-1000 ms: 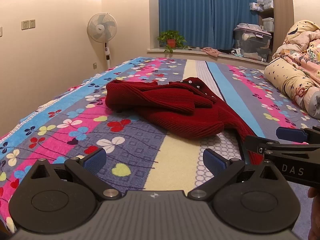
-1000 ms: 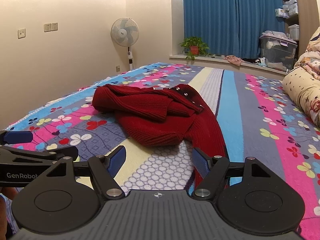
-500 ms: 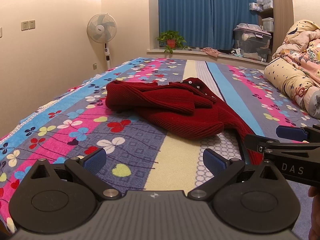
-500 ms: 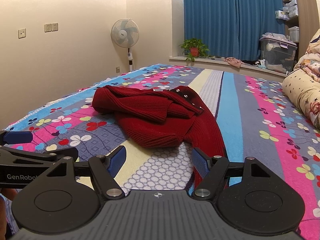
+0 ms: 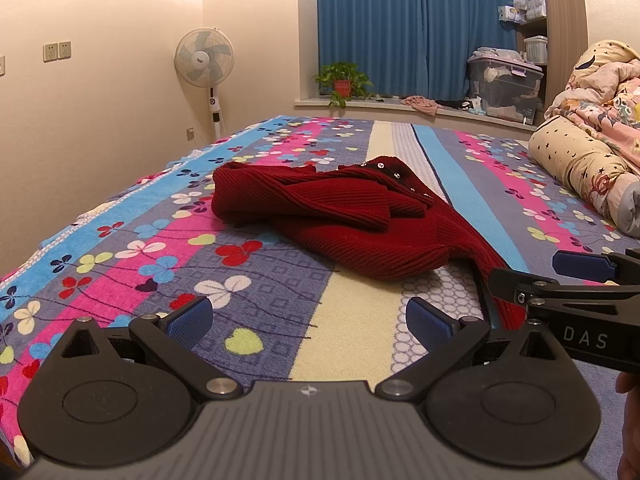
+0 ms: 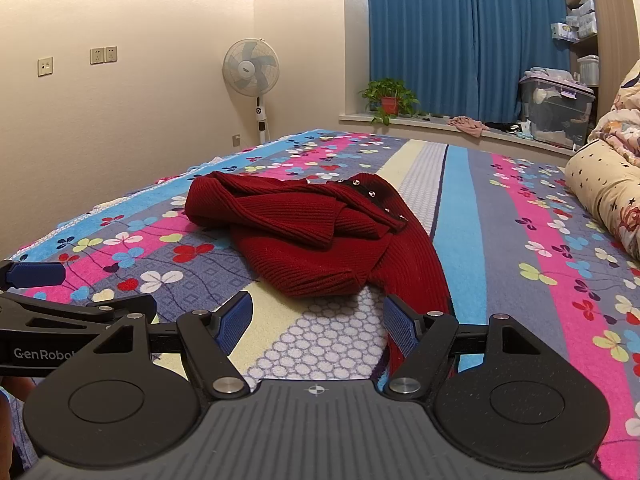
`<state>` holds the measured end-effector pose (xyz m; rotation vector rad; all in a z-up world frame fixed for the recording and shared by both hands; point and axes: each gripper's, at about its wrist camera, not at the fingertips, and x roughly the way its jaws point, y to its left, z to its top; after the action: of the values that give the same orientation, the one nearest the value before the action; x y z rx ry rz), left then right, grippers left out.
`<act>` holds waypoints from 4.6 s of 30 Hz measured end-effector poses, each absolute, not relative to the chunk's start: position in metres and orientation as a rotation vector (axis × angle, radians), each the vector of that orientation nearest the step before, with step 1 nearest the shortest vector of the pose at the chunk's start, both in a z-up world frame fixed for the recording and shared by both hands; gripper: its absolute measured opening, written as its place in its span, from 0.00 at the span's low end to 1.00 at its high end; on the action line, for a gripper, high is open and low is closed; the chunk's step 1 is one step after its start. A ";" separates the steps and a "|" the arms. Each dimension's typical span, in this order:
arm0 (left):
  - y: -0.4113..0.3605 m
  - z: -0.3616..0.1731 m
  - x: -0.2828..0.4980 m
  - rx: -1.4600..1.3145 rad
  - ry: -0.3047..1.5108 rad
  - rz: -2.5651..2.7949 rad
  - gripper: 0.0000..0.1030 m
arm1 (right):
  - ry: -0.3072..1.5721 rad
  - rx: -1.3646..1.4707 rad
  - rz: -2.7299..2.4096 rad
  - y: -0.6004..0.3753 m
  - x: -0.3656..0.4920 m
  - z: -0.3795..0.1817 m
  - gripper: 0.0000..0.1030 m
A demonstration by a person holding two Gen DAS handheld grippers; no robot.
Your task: Fold small clothes
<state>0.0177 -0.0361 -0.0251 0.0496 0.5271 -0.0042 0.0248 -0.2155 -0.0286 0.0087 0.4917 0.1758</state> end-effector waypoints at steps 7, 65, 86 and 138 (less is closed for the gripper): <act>-0.035 -0.024 0.018 0.053 0.525 -0.004 1.00 | 0.494 0.011 0.177 -0.216 0.025 -0.029 0.72; 0.007 -0.065 0.322 -0.330 0.745 0.052 0.12 | 0.578 0.227 0.057 -0.293 0.087 -0.010 0.52; 0.226 -0.055 0.140 -0.325 0.866 0.045 0.11 | 0.592 0.211 0.031 -0.289 0.078 -0.014 0.51; 0.159 -0.051 0.051 0.069 0.977 -0.598 0.14 | 0.963 -0.121 -0.009 -0.356 0.014 -0.049 0.15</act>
<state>0.0510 0.1589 -0.0515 0.0689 0.9767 -0.5979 0.0144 -0.3561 -0.0489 -0.1211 0.9627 -0.0090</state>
